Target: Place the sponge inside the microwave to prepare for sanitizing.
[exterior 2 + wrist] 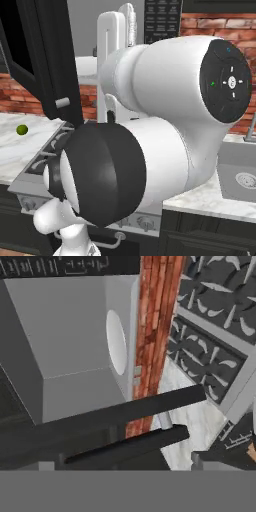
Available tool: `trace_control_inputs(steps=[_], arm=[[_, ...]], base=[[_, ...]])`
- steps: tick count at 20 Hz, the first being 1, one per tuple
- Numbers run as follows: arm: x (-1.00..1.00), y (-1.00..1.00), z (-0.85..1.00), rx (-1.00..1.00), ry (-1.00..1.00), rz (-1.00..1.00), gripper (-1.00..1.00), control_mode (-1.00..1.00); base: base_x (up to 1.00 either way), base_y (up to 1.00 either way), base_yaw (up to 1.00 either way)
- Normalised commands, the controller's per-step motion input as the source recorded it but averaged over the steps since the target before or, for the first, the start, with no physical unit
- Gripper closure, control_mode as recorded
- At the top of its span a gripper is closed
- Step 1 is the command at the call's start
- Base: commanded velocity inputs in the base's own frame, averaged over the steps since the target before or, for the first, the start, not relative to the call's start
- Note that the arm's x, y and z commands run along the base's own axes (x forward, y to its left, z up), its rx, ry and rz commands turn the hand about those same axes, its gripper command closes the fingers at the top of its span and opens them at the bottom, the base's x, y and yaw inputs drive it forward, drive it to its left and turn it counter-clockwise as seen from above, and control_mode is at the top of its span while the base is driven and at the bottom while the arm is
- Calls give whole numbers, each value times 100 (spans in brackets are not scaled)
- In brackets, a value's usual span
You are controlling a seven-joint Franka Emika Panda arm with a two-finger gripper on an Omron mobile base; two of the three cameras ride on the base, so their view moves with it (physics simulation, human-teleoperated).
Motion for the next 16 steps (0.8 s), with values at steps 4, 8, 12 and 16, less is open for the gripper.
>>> trace_control_inputs(steps=[4, 8, 12, 16], arm=[[12, 34, 0, 0, 0, 35, -100, -100], [10, 25, -5, 0, 0, 35, -100, -100], [12, 17, -8, 0, -2, 31, -100, -100], [9, -8, -11, 1, -9, 18, -100, -100]], base=[[0, 0, 0], [0, 0, 0], [0, 0, 0], [0, 0, 0]])
